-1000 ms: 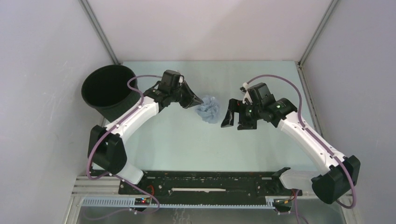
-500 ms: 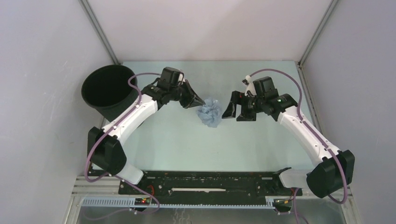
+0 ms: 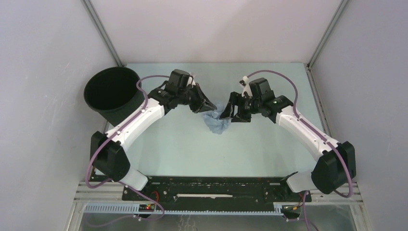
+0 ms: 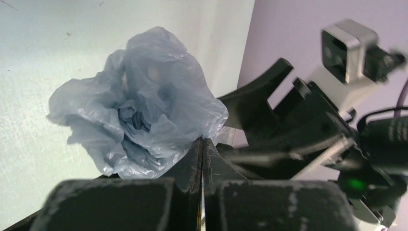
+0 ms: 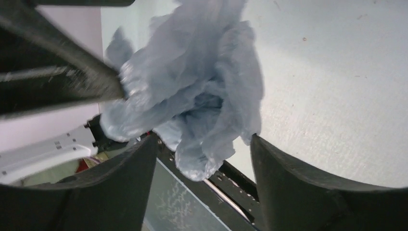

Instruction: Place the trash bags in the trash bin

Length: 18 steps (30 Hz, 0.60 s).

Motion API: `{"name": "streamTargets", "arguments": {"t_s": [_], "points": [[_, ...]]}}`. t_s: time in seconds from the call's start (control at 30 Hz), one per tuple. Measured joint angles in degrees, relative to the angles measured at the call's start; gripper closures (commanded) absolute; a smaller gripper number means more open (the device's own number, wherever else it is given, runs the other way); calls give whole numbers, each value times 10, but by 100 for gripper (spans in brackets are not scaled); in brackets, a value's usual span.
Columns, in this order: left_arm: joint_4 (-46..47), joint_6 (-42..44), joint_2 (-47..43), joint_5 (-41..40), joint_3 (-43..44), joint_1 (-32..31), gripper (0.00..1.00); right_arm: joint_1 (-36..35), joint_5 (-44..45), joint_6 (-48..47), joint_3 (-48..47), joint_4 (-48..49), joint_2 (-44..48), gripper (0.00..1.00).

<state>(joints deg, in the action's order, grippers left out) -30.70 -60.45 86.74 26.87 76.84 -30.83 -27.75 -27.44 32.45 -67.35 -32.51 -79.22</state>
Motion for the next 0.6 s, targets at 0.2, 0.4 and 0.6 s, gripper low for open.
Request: {"name": "streamTargets", "arguments": {"t_s": [0.2,0.4,0.6], "points": [[10,-10,0,7,14,-1,100,43,-1,-8,0,-15,-39,63],[19,-10,0,8,19,2,100,73,21,-28,5,-38,-26,81],[18,-5,0,8,19,18,100,100,70,-70,11,-83,18,85]]}}
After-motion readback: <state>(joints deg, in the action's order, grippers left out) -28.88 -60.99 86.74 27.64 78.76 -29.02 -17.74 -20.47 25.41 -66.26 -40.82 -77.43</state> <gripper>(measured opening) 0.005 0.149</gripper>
